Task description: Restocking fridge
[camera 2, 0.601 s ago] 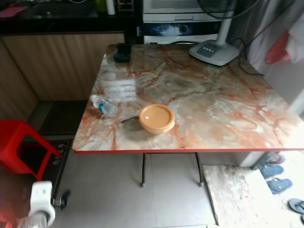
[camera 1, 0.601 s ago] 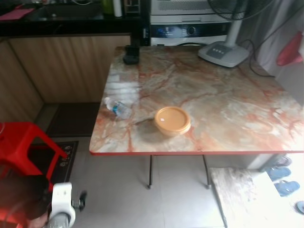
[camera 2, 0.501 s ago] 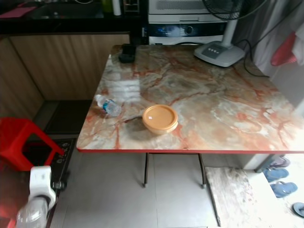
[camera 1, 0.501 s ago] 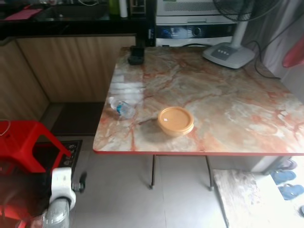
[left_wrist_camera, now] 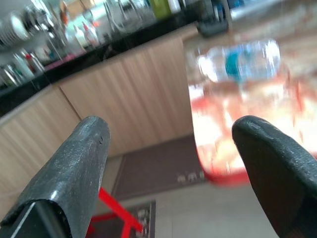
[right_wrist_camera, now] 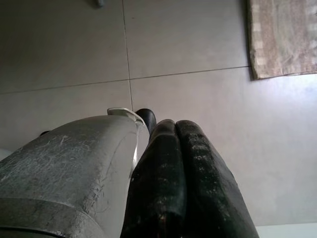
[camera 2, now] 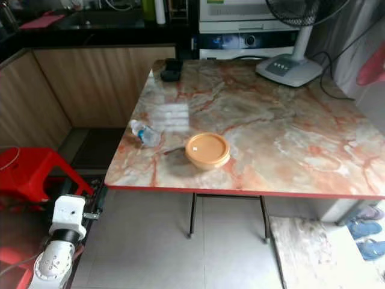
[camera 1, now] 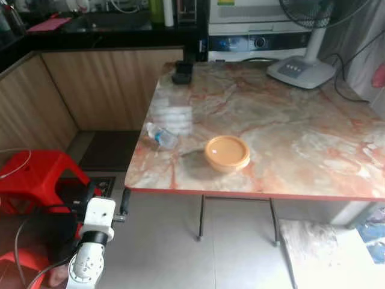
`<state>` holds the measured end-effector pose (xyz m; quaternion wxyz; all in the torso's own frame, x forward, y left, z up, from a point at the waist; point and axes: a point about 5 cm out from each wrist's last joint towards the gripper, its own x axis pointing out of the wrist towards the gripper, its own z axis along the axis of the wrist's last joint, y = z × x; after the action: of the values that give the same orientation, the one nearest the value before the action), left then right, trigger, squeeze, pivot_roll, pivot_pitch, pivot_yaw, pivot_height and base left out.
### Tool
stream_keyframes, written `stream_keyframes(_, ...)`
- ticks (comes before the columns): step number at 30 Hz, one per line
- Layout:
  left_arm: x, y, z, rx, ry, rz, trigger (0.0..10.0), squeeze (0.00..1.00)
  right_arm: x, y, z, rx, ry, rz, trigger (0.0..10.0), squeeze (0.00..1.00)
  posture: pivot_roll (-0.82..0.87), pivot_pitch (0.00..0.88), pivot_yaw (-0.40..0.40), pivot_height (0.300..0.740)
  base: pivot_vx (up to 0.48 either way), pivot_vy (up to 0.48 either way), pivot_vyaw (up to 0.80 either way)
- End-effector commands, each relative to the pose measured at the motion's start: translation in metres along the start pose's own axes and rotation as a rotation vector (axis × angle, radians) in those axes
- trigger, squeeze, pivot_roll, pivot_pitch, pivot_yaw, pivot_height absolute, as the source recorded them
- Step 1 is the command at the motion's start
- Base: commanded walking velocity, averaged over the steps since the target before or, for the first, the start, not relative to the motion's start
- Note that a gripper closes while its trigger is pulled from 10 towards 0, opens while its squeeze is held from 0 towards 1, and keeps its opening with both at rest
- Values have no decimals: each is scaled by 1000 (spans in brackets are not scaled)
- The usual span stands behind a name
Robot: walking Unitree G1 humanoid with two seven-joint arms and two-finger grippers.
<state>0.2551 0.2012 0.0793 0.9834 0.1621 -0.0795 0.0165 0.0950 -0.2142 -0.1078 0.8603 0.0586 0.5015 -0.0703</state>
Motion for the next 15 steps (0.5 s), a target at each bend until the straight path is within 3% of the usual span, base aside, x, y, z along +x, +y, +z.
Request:
stream_keyframes(1,12,-5,11,-70,-18,-14,10000,0,0,2,0,-6,3,2,10000,0,85,32,29,740,0,0,0)
stream_keyframes(3,22,-11,20,-165,-21,-21,10000,0,1,2,1,-12,5,3,10000,0,87,34,28,740,0,0,0)
stream_keyframes(6,32,-16,28,-231,-10,-31,10000,0,1,3,2,-10,0,4,10000,0,79,32,29,740,0,0,0)
stream_keyframes(15,34,-16,28,-293,31,-53,10000,0,1,3,2,-25,1,9,10000,0,74,20,26,740,0,0,0)
